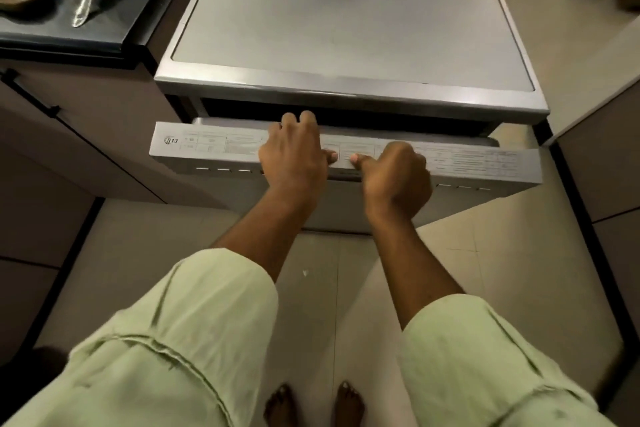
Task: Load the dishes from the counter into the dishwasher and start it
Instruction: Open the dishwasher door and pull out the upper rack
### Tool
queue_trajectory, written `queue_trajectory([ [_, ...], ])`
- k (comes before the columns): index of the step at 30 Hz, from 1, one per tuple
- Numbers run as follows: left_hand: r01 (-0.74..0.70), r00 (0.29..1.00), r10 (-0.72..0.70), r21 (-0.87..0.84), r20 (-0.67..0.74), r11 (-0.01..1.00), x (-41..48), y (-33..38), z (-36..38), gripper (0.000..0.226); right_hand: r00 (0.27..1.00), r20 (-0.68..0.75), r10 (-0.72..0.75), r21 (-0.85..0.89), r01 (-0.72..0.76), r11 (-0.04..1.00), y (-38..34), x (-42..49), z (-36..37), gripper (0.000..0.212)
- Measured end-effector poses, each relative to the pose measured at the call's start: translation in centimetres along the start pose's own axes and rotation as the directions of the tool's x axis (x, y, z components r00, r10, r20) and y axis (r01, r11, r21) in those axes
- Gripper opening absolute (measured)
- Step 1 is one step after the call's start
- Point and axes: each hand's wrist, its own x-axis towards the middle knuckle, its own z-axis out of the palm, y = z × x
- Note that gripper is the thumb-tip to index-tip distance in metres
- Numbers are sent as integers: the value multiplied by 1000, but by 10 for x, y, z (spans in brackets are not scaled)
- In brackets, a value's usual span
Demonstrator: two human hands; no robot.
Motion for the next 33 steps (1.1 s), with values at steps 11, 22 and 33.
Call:
queue_trajectory([
  [11, -143, 980, 158, -122, 124, 982, -76, -47, 13, 30, 903, 199, -380, -117, 407, 906, 51, -50, -25, 19],
  [22, -91, 989, 96, -43, 116, 995, -161, -65, 31, 30, 915, 212, -343, -206, 385, 900, 98, -127, -17, 25],
  [33, -172, 969, 182, -75, 168, 982, -268, -123, 70, 21, 923, 227, -312, -271, 367, 890, 159, -229, 6, 21],
])
